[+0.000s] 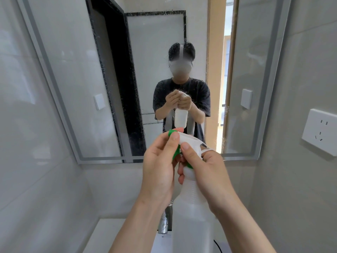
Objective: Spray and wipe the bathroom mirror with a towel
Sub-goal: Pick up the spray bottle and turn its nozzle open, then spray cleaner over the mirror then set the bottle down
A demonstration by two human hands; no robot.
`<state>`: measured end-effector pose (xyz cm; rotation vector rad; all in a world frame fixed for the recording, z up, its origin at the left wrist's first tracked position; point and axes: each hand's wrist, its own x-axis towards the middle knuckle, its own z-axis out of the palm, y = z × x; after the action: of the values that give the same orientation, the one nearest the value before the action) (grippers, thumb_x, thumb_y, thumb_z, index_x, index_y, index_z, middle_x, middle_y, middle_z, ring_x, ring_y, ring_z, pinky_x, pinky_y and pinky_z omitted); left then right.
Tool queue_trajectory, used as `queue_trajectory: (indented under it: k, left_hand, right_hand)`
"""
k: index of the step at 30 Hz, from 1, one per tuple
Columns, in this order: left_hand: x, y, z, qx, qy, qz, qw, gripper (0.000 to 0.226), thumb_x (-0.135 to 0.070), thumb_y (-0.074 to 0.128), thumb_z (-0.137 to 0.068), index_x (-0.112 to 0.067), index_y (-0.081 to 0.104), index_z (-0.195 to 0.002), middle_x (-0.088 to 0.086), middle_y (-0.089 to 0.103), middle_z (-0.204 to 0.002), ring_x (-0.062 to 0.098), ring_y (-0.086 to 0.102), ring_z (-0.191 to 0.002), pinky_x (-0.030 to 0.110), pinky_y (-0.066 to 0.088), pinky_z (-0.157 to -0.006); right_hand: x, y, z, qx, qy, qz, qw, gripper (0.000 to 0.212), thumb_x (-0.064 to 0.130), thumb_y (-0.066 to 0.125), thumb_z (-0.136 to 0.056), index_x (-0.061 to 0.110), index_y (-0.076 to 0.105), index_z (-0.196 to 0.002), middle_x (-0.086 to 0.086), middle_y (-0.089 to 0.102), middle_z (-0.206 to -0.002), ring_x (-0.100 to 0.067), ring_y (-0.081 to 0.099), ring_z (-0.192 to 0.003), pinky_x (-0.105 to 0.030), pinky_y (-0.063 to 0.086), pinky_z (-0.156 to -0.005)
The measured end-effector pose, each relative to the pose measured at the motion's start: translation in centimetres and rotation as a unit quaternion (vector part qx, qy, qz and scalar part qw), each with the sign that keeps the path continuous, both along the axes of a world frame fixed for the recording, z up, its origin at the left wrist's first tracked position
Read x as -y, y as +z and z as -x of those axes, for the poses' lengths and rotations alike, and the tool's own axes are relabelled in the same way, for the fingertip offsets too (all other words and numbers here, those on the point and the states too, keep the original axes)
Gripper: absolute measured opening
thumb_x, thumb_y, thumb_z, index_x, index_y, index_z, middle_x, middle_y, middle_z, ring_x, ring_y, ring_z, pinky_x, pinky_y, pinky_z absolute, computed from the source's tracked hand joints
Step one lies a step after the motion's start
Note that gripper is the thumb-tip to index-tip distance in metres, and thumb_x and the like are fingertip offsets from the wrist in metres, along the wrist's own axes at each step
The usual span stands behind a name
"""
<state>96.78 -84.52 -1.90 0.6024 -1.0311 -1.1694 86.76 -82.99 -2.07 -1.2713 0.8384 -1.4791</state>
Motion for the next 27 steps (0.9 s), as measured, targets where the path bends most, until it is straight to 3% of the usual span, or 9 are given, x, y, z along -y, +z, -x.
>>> queue_trajectory:
  k: [6, 9, 13, 16, 18, 20, 23, 25, 27]
  left_hand:
    - [0.3, -1.1, -1.3, 0.008, -0.037, 0.020, 0.999, 0.052, -0.033, 0.058, -0.089, -0.004, 0.058, -0.132, 0.015, 0.070, -0.102, 0.021, 0.063, -0.080, 0.030, 0.050, -0.058]
    - [0.1, -2.3, -1.8, 0.019, -0.042, -0.021, 0.999, 0.050, -0.034, 0.062, -0.083, -0.008, 0.062, -0.125, 0.011, 0.076, -0.106, 0.017, 0.070, -0.090, 0.030, 0.054, -0.078]
    - [0.3, -2.6, -2.3, 0.041, -0.050, -0.039, 0.997, 0.034, -0.026, 0.067, -0.087, -0.008, 0.069, -0.115, 0.016, 0.076, -0.108, 0.025, 0.071, -0.095, 0.036, 0.055, -0.083]
    - [0.2, -2.4, -3.1, 0.182, 0.002, 0.007, 0.983, 0.040, -0.038, 0.070, -0.083, -0.020, 0.068, -0.119, 0.002, 0.076, -0.110, 0.019, 0.071, -0.098, 0.031, 0.056, -0.080]
    - [0.0, -2.4, -3.8, 0.311, 0.035, 0.028, 0.949, 0.062, -0.047, 0.079, -0.074, -0.039, 0.055, -0.130, -0.012, 0.072, -0.113, 0.010, 0.069, -0.101, 0.027, 0.055, -0.080]
    - [-0.1, -2.4, -4.6, 0.418, 0.086, 0.017, 0.904, 0.088, -0.055, 0.086, -0.059, -0.057, 0.038, -0.132, -0.021, 0.063, -0.117, 0.005, 0.063, -0.105, 0.031, 0.054, -0.085]
    - [0.4, -2.3, -6.0, 0.431, 0.088, 0.018, 0.898, 0.085, -0.050, 0.088, -0.061, -0.060, 0.036, -0.127, -0.024, 0.062, -0.114, -0.001, 0.061, -0.104, 0.030, 0.053, -0.087]
    - [1.0, -2.4, -7.3, 0.411, 0.046, 0.024, 0.910, 0.079, -0.037, 0.091, -0.064, -0.053, 0.045, -0.126, -0.022, 0.067, -0.113, 0.000, 0.065, -0.104, 0.025, 0.052, -0.086]
    - [1.4, -2.2, -8.4, 0.400, 0.009, 0.037, 0.916, 0.076, -0.026, 0.092, -0.064, -0.046, 0.051, -0.125, -0.017, 0.070, -0.114, 0.003, 0.067, -0.106, 0.023, 0.053, -0.085]
  right_hand:
    - [0.9, 0.8, 0.3, 0.007, -0.012, 0.018, 1.000, 0.037, 0.027, 0.063, -0.098, 0.006, 0.064, -0.068, -0.014, 0.060, -0.059, -0.021, 0.056, -0.049, -0.027, 0.049, -0.051]
    - [2.1, 1.9, 0.7, 0.002, -0.041, 0.026, 0.999, 0.034, 0.034, 0.068, -0.096, 0.007, 0.066, -0.074, -0.011, 0.064, -0.064, -0.021, 0.059, -0.058, -0.032, 0.052, -0.060]
    - [3.6, 4.2, 0.2, 0.033, -0.061, 0.011, 0.998, 0.027, 0.038, 0.069, -0.094, 0.016, 0.067, -0.078, -0.009, 0.065, -0.066, -0.024, 0.058, -0.054, -0.033, 0.052, -0.058]
    - [4.6, 6.0, -0.4, 0.075, -0.063, 0.004, 0.995, 0.019, 0.035, 0.068, -0.095, 0.015, 0.068, -0.095, -0.012, 0.062, -0.069, -0.023, 0.056, -0.053, -0.031, 0.051, -0.054]
    - [5.3, 6.7, -0.9, 0.093, -0.062, 0.009, 0.994, 0.018, 0.034, 0.069, -0.095, 0.016, 0.068, -0.102, -0.013, 0.060, -0.071, -0.024, 0.055, -0.055, -0.031, 0.051, -0.054]
    - [5.8, 7.1, -1.6, 0.084, -0.061, -0.001, 0.995, 0.022, 0.036, 0.071, -0.093, 0.015, 0.068, -0.096, -0.010, 0.062, -0.071, -0.024, 0.058, -0.059, -0.033, 0.054, -0.059]
    - [5.9, 7.1, -2.5, 0.021, -0.056, 0.004, 0.998, 0.019, 0.032, 0.073, -0.090, 0.013, 0.069, -0.087, -0.008, 0.065, -0.073, -0.023, 0.062, -0.065, -0.035, 0.055, -0.063]
    - [5.9, 6.7, -2.8, -0.013, -0.048, 0.049, 0.998, 0.010, 0.020, 0.073, -0.088, 0.014, 0.071, -0.096, -0.010, 0.069, -0.080, -0.026, 0.065, -0.073, -0.033, 0.058, -0.064]
    - [6.2, 6.3, -2.9, -0.015, -0.015, 0.082, 0.996, 0.026, 0.016, 0.075, -0.089, 0.019, 0.072, -0.115, -0.011, 0.076, -0.104, -0.026, 0.073, -0.095, -0.034, 0.062, -0.079]
